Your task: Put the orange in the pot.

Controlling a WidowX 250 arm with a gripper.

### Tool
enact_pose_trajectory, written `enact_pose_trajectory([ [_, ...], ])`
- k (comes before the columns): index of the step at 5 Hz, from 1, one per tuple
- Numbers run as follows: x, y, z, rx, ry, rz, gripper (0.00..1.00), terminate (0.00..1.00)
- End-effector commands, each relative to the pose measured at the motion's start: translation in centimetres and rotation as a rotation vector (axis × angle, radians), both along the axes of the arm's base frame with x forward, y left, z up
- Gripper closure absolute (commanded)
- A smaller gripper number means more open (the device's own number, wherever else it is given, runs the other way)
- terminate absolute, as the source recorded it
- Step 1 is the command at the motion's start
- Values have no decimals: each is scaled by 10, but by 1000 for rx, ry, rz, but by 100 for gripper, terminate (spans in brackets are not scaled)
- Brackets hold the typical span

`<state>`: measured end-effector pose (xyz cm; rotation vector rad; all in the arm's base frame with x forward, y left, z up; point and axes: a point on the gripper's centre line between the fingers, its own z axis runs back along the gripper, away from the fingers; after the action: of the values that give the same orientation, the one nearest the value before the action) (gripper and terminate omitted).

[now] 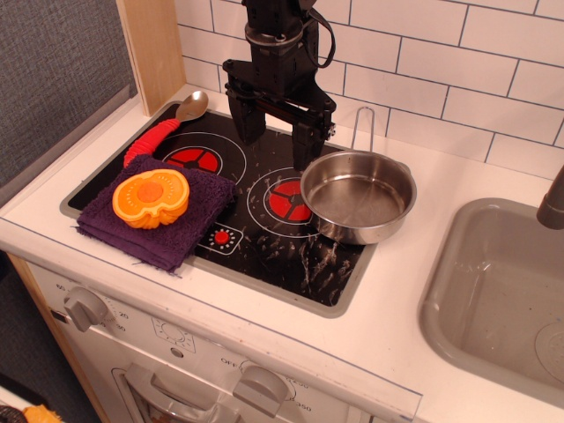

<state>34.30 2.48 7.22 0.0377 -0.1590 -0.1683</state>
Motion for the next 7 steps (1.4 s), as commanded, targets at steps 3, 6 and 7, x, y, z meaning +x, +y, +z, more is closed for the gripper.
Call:
enact_pose_trajectory([
  [3, -31, 11, 27, 2, -38, -24, 0, 0],
  [6, -81, 61, 11, 119, 99, -42, 0, 0],
  [7, -88, 70, -8, 131, 140, -26, 0, 0],
])
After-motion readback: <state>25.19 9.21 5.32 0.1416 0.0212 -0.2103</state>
